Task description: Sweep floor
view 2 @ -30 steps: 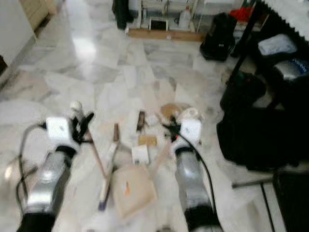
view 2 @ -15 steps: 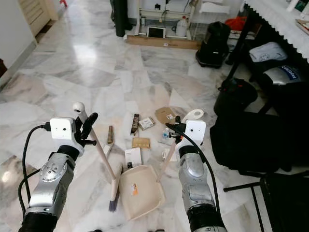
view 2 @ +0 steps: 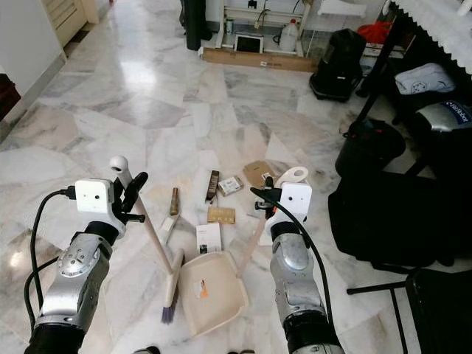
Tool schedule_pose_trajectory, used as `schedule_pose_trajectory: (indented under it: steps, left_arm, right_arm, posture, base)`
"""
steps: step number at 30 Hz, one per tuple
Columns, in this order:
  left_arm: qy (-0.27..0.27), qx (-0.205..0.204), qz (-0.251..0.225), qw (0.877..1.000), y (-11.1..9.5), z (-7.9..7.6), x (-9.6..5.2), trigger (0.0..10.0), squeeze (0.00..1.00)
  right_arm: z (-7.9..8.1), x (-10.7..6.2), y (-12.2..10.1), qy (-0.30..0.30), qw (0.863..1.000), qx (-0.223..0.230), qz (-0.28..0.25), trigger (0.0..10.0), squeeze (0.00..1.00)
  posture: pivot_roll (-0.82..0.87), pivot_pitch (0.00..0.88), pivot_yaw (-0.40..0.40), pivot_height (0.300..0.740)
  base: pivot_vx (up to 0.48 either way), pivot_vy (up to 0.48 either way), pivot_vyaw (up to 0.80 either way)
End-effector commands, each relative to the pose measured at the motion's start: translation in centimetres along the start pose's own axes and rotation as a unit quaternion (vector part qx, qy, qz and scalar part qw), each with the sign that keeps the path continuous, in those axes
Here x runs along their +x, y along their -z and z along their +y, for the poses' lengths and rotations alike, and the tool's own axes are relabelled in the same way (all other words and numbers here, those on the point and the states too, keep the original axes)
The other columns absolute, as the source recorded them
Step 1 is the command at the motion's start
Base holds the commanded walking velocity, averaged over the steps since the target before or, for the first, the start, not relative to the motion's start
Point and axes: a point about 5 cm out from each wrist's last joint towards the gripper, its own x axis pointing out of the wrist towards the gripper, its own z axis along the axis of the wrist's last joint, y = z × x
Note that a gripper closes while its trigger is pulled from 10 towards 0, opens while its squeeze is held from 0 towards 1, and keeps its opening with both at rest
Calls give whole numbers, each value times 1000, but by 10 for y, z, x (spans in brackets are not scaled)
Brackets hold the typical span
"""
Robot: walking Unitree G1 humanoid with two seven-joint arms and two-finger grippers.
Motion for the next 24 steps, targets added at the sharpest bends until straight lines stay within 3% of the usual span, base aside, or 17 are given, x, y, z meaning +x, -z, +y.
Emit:
schedule_pose_trajectory:
  steps: [1,13,24]
  left_arm:
    - [15,4,-13,1000,-6,-2,4,10000,0]
    - [26,17,-11,999,-9,3,11,10000,0]
    - [23,13,-10,1000,-5,1,9,10000,0]
  right_arm:
    - [4,3,-7,2,1000,18,-23,10000,0]
    - [7,3,-5,10,999,26,-27,10000,0]
    - [4,4,-9,9,999,21,-36,10000,0]
  posture:
    - [29,110,-33,740]
    - [38,86,16,740]
    - [17,72,-9,740]
  base:
    - [0,0,0]
    - [0,0,0]
    - [0,0,0]
